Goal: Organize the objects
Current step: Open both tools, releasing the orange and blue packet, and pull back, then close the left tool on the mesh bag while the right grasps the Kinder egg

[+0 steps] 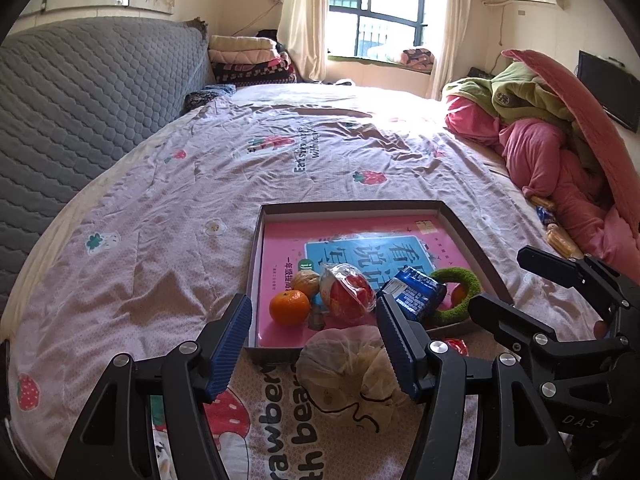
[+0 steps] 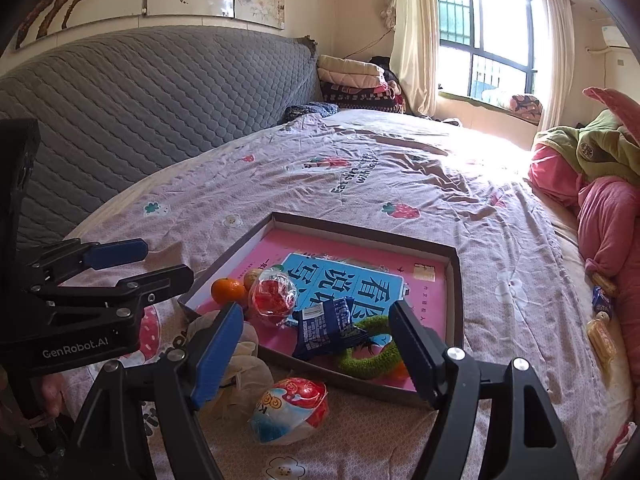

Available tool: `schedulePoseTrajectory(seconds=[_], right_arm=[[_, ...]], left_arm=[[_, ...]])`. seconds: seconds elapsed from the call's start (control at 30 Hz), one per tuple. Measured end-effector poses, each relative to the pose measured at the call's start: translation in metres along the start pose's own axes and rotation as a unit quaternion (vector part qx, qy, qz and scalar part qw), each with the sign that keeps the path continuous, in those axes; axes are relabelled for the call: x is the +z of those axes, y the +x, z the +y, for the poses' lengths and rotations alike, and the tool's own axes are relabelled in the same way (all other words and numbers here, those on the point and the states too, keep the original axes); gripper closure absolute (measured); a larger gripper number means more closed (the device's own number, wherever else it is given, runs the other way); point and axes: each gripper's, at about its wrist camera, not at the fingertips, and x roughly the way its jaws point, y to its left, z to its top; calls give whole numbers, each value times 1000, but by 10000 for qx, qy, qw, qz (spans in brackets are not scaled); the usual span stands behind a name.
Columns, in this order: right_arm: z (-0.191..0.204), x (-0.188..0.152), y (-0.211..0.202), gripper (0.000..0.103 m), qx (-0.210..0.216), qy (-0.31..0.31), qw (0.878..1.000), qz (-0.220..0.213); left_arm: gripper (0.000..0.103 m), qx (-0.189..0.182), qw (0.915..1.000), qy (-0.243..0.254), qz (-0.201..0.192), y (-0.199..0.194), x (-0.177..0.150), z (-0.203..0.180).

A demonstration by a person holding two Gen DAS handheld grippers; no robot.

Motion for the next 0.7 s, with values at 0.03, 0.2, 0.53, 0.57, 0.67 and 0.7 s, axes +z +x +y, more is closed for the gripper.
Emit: schedulePoseTrajectory(seconds=[0.03,0.2,0.53,0.57,0.67,0.7], right_arm=[[0,-2,-2,28,8,13,10000,-13],[-1,-15,-10,28,-68,21,9999,-83],[-2,-34,-9,27,14,163,9998,111],[-2,-35,-8,27,12,161,9998,130],[-1,-39,-6,27,30,177,9996,204],[0,-41,-5,27,23,176,9996,229]], left_arm=[[37,-21,10000,25,53,0,-2,-1],[37,22,9999,60,96,-1,-12,-6],[37,-38,9989,162,447,8,-34,-11],[37,-34,9987,159,475,8,-36,-11],[37,-28,9982,141,575,12,-42,-9],[37,-45,9980,129,612,14,-45,-8]])
